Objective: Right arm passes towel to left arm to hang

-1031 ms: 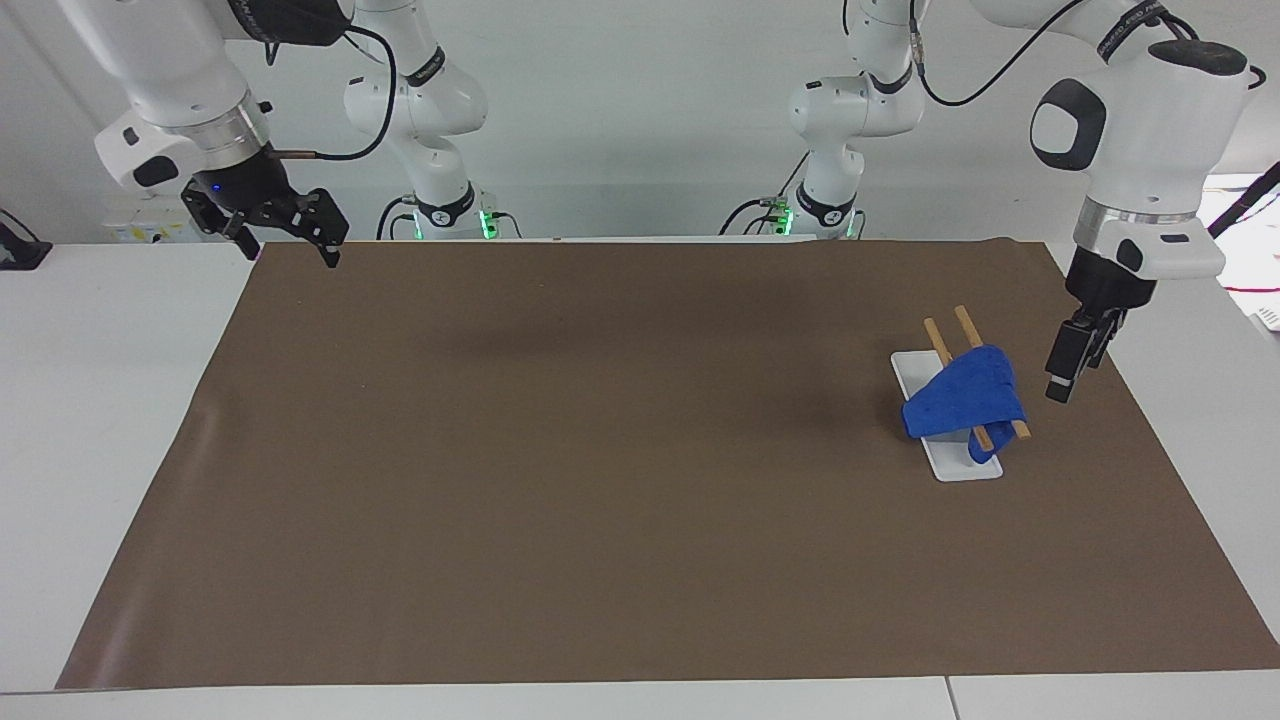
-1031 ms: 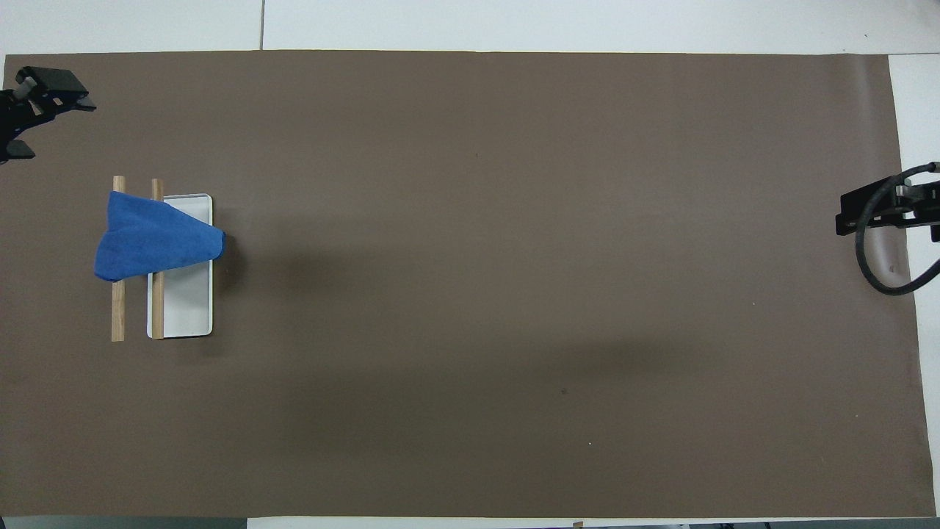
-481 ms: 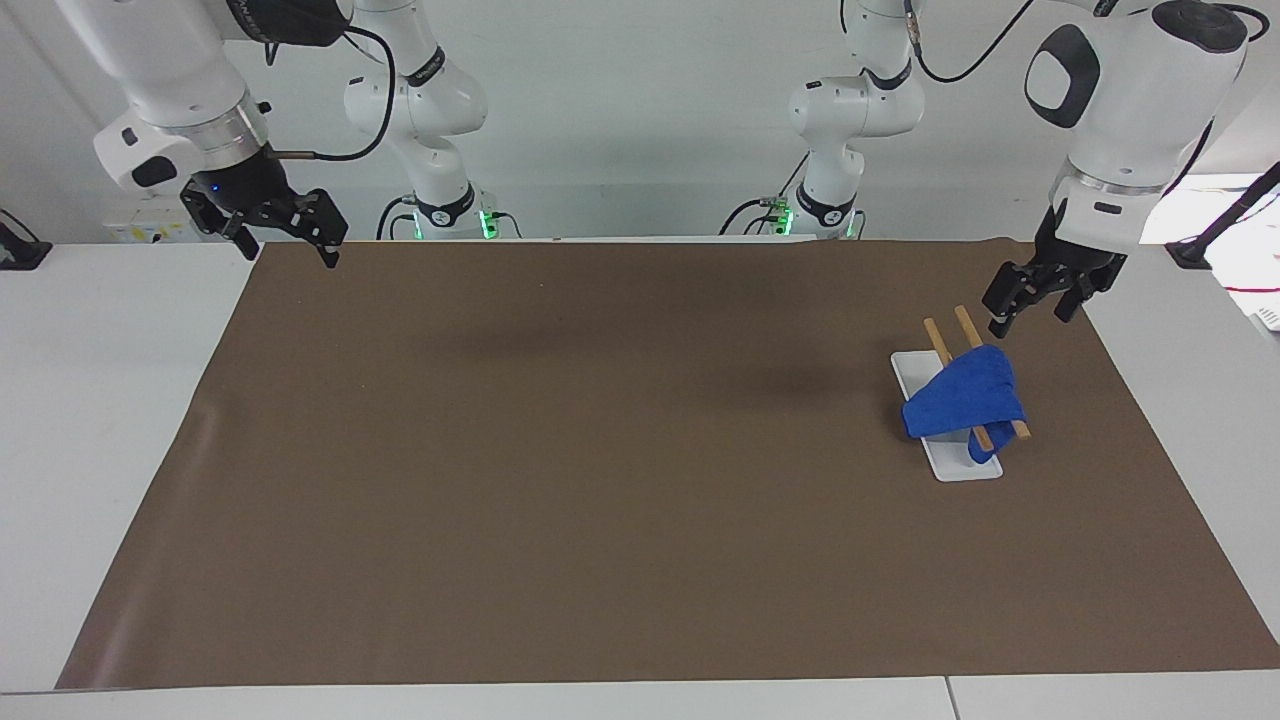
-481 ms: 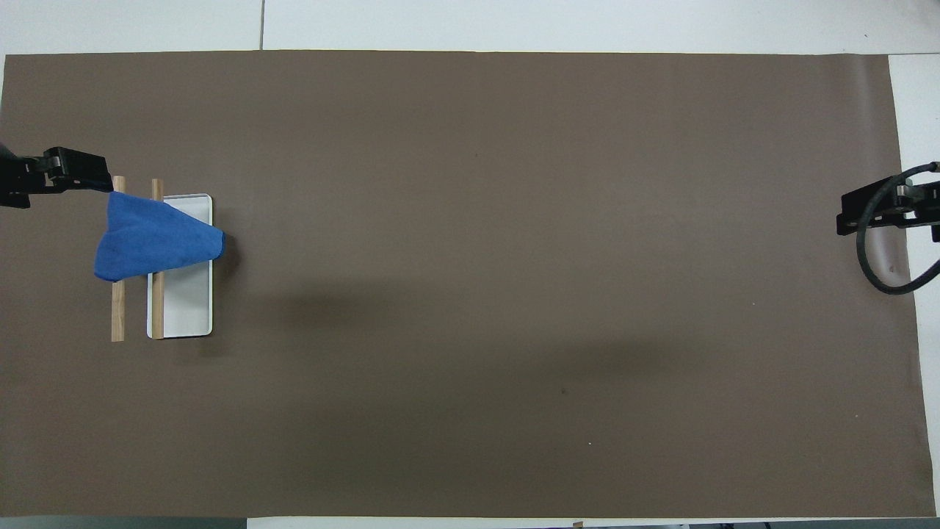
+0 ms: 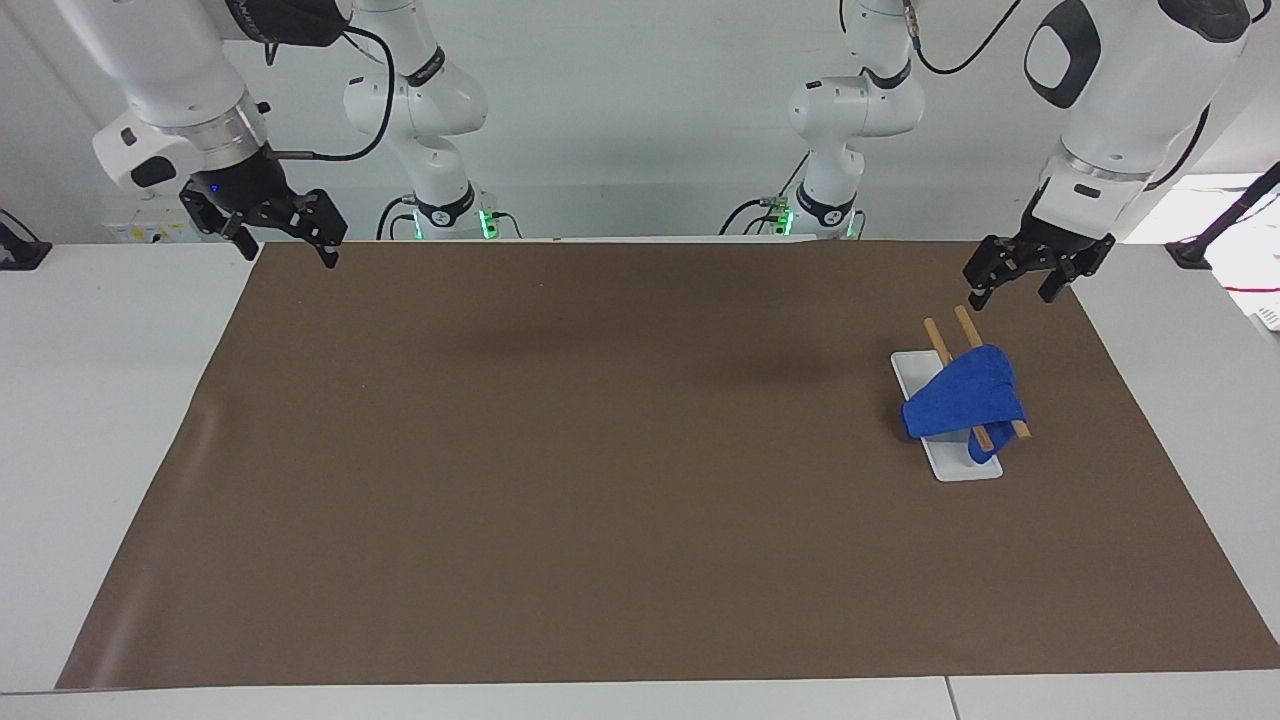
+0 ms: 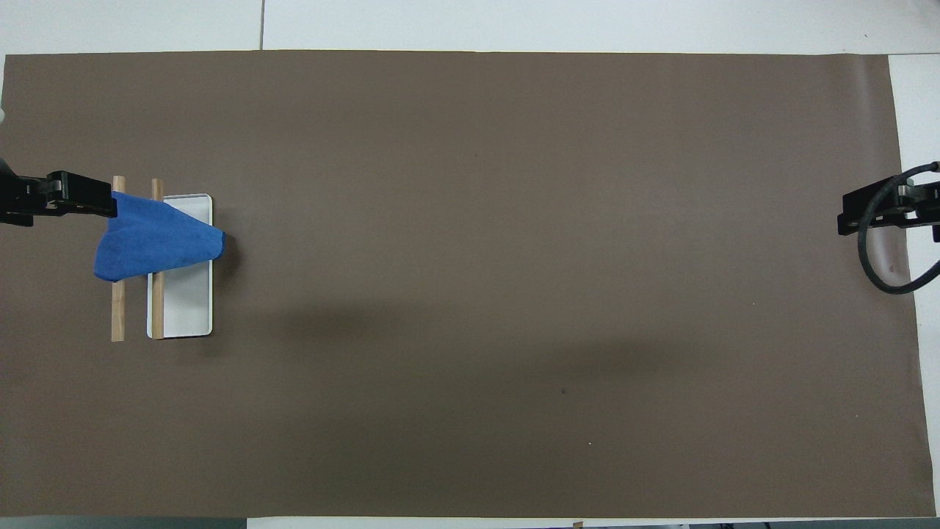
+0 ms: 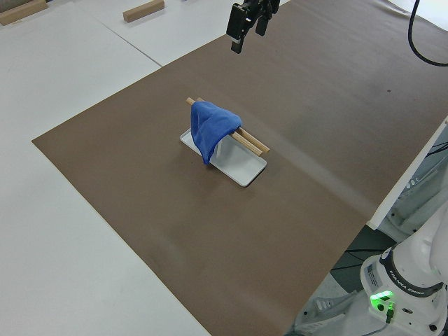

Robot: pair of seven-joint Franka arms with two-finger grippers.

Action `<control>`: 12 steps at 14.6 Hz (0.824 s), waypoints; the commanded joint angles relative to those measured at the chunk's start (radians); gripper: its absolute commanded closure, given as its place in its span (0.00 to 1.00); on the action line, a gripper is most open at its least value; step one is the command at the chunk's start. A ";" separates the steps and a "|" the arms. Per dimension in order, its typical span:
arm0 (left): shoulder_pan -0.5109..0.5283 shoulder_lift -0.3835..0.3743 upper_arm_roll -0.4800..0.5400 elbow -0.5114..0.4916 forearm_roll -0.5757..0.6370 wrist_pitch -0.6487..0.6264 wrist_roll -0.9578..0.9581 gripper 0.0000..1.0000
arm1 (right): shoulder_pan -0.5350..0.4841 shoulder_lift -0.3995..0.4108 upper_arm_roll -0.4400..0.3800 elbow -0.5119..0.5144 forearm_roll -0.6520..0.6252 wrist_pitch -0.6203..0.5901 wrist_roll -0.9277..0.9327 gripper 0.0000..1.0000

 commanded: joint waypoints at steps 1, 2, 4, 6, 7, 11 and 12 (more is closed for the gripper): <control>0.009 -0.009 0.009 0.012 -0.016 -0.039 0.048 0.00 | -0.012 0.000 0.005 -0.001 -0.006 0.005 -0.018 0.00; 0.010 -0.010 0.011 0.010 -0.016 -0.042 0.048 0.00 | -0.012 0.000 0.005 0.001 -0.006 0.005 -0.018 0.00; 0.012 -0.009 0.013 0.013 -0.007 -0.044 0.051 0.00 | -0.013 0.000 0.005 -0.001 -0.006 0.002 -0.019 0.00; 0.010 -0.007 0.011 0.019 0.003 -0.059 0.050 0.00 | -0.012 0.000 0.005 -0.001 -0.006 0.005 -0.016 0.00; 0.010 -0.007 0.009 0.019 0.001 -0.059 0.051 0.00 | -0.010 0.000 0.005 -0.001 -0.006 0.004 -0.016 0.00; 0.010 -0.009 0.009 0.016 0.001 -0.047 0.056 0.00 | -0.010 0.000 0.003 -0.001 -0.006 0.004 -0.014 0.00; 0.010 -0.009 0.009 0.015 0.001 -0.050 0.056 0.00 | -0.010 0.000 0.005 -0.001 -0.005 0.005 -0.014 0.00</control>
